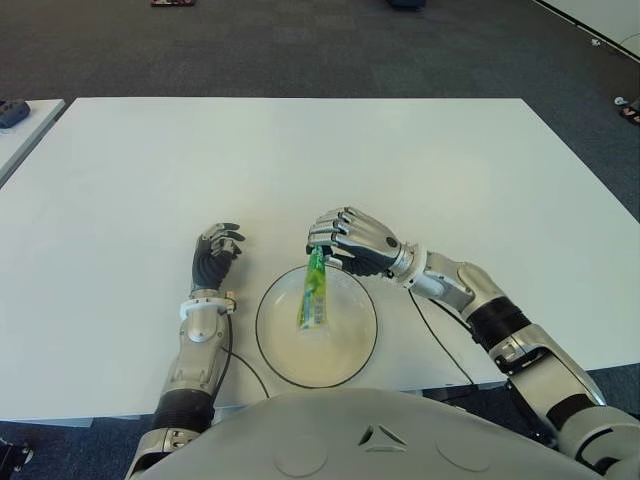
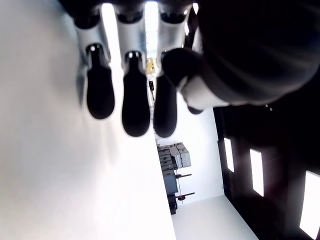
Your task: Put the toothpaste on the table into the plate.
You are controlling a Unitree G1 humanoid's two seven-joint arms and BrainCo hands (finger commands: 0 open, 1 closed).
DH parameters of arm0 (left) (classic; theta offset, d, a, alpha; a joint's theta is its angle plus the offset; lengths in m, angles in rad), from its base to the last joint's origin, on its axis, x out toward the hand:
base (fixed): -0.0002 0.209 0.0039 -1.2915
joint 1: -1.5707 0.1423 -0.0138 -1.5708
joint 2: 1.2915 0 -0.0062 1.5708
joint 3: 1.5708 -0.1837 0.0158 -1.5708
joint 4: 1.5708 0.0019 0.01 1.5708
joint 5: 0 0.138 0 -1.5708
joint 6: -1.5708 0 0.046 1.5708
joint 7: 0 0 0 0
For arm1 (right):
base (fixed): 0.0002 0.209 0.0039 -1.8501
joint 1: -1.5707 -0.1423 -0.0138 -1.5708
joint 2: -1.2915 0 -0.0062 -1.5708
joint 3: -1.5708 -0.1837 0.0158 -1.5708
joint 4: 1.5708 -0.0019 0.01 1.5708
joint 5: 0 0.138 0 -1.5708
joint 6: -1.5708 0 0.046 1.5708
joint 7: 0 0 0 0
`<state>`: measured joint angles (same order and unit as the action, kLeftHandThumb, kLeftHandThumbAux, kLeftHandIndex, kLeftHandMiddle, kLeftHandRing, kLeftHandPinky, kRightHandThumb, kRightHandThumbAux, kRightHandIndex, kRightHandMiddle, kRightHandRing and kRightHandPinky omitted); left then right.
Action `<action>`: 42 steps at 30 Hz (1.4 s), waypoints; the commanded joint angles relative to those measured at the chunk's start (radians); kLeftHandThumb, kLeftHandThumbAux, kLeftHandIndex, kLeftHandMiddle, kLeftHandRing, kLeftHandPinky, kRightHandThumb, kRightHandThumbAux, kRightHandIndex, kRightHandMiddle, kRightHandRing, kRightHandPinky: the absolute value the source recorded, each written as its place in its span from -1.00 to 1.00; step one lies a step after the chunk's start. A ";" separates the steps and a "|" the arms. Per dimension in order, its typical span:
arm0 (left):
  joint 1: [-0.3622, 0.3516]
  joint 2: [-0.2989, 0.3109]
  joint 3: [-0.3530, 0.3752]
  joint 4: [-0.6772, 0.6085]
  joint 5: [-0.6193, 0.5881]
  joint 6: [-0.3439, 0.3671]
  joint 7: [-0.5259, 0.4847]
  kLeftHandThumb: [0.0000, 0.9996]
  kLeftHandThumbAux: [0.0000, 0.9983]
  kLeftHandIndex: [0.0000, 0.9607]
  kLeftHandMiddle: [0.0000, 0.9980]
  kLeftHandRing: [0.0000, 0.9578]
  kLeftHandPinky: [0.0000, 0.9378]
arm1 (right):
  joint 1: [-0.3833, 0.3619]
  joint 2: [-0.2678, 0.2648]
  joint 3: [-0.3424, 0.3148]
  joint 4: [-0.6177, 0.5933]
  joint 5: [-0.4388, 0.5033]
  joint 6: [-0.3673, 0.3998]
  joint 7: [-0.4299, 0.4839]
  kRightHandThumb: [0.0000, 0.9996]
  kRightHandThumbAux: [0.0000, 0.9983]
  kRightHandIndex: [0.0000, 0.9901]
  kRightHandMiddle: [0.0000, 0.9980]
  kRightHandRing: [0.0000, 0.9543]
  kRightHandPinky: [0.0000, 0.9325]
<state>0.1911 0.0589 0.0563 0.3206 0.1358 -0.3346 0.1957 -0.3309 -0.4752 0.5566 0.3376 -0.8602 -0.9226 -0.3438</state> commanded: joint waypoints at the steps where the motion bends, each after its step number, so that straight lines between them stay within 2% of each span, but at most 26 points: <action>1: 0.026 -0.008 -0.006 0.036 0.002 0.039 -0.004 0.66 0.37 -0.19 0.01 0.29 0.25 | 0.022 -0.003 0.022 -0.017 -0.046 -0.003 0.026 0.43 0.43 -0.11 0.80 0.85 0.91; 9: 0.030 -0.010 -0.009 0.032 0.008 0.030 0.000 0.66 0.37 -0.19 0.01 0.29 0.26 | 0.018 0.002 0.049 0.000 -0.157 -0.006 -0.054 0.43 0.43 -0.11 0.82 0.89 0.95; 15: 0.030 -0.012 -0.010 0.030 0.007 0.036 -0.002 0.66 0.37 -0.19 0.01 0.28 0.20 | 0.020 -0.002 0.078 0.008 -0.226 0.007 -0.109 0.42 0.44 -0.11 0.83 0.91 0.96; 18: 0.031 -0.013 -0.010 0.027 0.007 0.040 -0.003 0.66 0.37 -0.18 0.00 0.27 0.19 | 0.015 -0.003 0.095 0.017 -0.264 0.017 -0.142 0.42 0.44 -0.11 0.83 0.90 0.94; 23: 0.030 -0.017 -0.010 0.027 0.007 0.036 0.001 0.66 0.37 -0.19 0.00 0.27 0.19 | -0.008 -0.013 0.125 0.025 -0.312 0.033 -0.152 0.41 0.44 -0.11 0.70 0.77 0.79; 25: 0.029 -0.018 -0.010 0.027 0.007 0.037 0.002 0.66 0.37 -0.19 0.01 0.27 0.18 | -0.020 -0.021 0.137 0.025 -0.316 0.032 -0.115 0.40 0.44 -0.13 0.43 0.53 0.57; 28: 0.027 -0.019 -0.009 0.027 0.007 0.040 0.002 0.66 0.37 -0.19 0.01 0.27 0.18 | -0.039 -0.036 0.150 0.021 -0.302 0.026 -0.047 0.39 0.45 -0.14 0.18 0.32 0.37; 29: 0.027 -0.019 -0.009 0.027 0.007 0.040 0.001 0.66 0.37 -0.19 0.01 0.27 0.19 | -0.042 -0.039 0.153 0.018 -0.299 0.026 -0.030 0.15 0.46 -0.32 -0.04 0.14 0.25; 30: 0.026 -0.019 -0.008 0.028 0.004 0.040 -0.001 0.66 0.37 -0.19 0.01 0.28 0.20 | -0.044 -0.043 0.155 0.011 -0.303 0.032 -0.016 -0.02 0.47 -0.44 -0.19 0.03 0.18; 31: 0.026 -0.020 -0.008 0.028 0.002 0.040 -0.003 0.66 0.37 -0.19 0.01 0.27 0.20 | -0.046 -0.046 0.157 0.006 -0.306 0.036 -0.006 -0.13 0.47 -0.55 -0.29 -0.12 0.00; 32: 0.026 -0.020 -0.007 0.028 0.001 0.039 -0.004 0.66 0.37 -0.19 0.01 0.27 0.20 | -0.043 -0.050 0.158 -0.002 -0.309 0.043 0.006 -0.17 0.46 -0.58 -0.32 -0.17 -0.06; 35: 0.025 -0.020 -0.006 0.029 -0.002 0.041 -0.007 0.66 0.37 -0.18 0.00 0.26 0.21 | -0.033 -0.059 0.160 -0.024 -0.315 0.068 0.049 -0.38 0.46 -0.80 -0.57 -0.50 -0.43; 37: 0.025 -0.020 -0.006 0.030 -0.004 0.043 -0.008 0.66 0.37 -0.18 0.00 0.26 0.22 | -0.030 -0.065 0.162 -0.034 -0.315 0.081 0.076 -0.50 0.43 -0.92 -0.80 -0.75 -0.74; 40: 0.024 -0.020 -0.007 0.030 -0.004 0.046 -0.009 0.66 0.37 -0.17 -0.01 0.26 0.23 | -0.029 -0.073 0.164 -0.042 -0.311 0.092 0.102 -0.53 0.36 -0.97 -0.93 -0.92 -0.92; 42: 0.025 -0.020 -0.007 0.029 -0.004 0.048 -0.009 0.66 0.37 -0.17 -0.01 0.26 0.23 | -0.031 -0.075 0.164 -0.043 -0.308 0.095 0.109 -0.53 0.29 -0.99 -0.97 -0.96 -0.96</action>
<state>0.1932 0.0493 0.0565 0.3170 0.1353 -0.3299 0.1957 -0.3605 -0.5352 0.7103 0.2954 -1.1556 -0.8473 -0.2658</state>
